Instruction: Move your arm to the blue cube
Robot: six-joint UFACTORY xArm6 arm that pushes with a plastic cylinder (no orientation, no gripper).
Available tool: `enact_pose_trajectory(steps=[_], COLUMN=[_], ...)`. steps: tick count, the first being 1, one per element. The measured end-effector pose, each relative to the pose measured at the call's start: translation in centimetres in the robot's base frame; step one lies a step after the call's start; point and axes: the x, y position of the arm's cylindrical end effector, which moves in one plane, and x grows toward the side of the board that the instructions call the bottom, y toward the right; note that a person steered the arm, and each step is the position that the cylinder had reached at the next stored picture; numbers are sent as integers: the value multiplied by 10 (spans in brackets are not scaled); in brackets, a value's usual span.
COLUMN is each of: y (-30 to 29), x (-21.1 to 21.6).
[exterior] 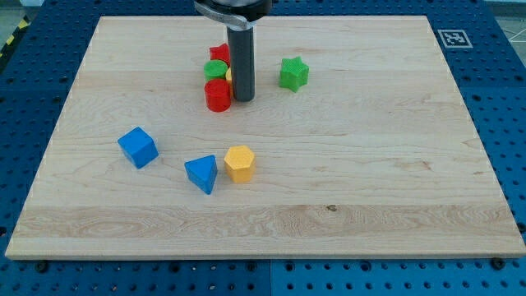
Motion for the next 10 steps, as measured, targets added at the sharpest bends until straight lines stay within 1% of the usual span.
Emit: enact_pose_trajectory(steps=[1, 2, 3, 4, 5, 6, 7, 8, 10], y=[28, 54, 38, 26, 23, 46, 100, 139, 172], x=[0, -14, -54, -67, -104, -131, -131, -122, -90])
